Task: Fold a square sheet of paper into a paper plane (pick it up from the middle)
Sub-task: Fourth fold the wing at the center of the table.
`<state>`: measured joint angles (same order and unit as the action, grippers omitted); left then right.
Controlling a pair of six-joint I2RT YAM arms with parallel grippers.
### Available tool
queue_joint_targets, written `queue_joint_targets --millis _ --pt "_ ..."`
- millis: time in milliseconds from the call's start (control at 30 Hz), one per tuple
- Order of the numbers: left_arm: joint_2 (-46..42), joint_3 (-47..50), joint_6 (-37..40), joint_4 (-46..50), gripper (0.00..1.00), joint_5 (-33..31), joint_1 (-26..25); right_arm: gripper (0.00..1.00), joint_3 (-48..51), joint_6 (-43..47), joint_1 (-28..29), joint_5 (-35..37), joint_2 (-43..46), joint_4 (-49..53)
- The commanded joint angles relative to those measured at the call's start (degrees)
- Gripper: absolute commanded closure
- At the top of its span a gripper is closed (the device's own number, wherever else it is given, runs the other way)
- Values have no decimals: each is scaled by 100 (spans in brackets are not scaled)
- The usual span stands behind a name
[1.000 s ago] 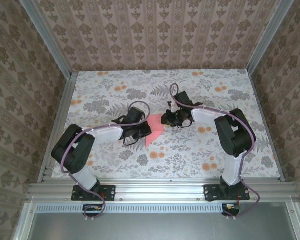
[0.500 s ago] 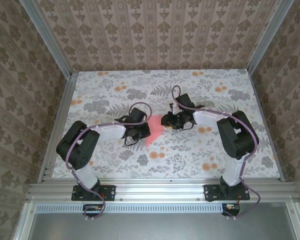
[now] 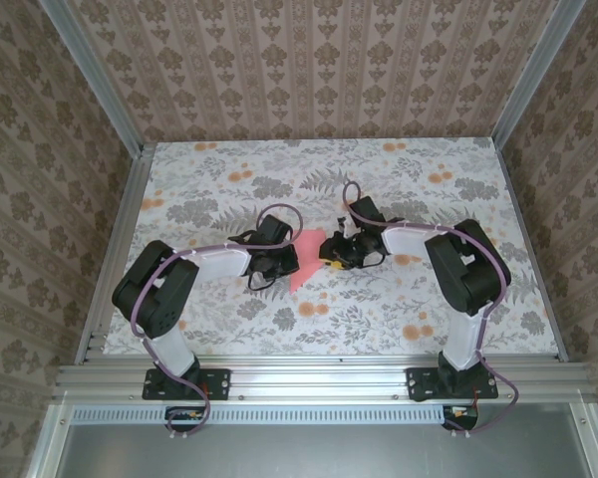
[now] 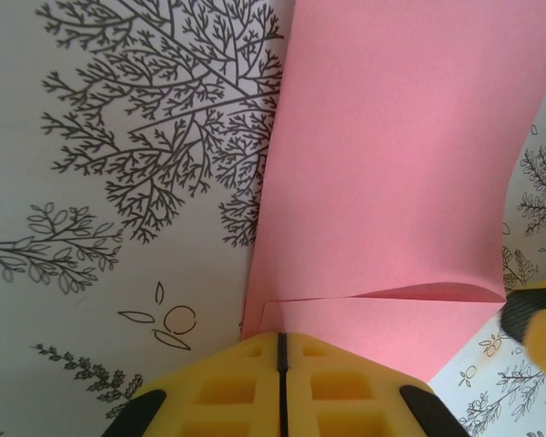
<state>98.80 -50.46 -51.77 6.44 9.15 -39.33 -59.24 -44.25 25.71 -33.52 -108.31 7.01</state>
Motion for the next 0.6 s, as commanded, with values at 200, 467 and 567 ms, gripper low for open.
queue_joint_targets --millis 200,467,567 --pt "130 -134 114 130 92 -52 7 67 -125 -314 83 -151 -252 -98" --pt "157 -131 114 116 92 -35 7 71 -39 -695 83 -383 -266 -727" --pt "174 -131 106 104 92 -32 5 73 19 -816 84 -440 -275 -898"
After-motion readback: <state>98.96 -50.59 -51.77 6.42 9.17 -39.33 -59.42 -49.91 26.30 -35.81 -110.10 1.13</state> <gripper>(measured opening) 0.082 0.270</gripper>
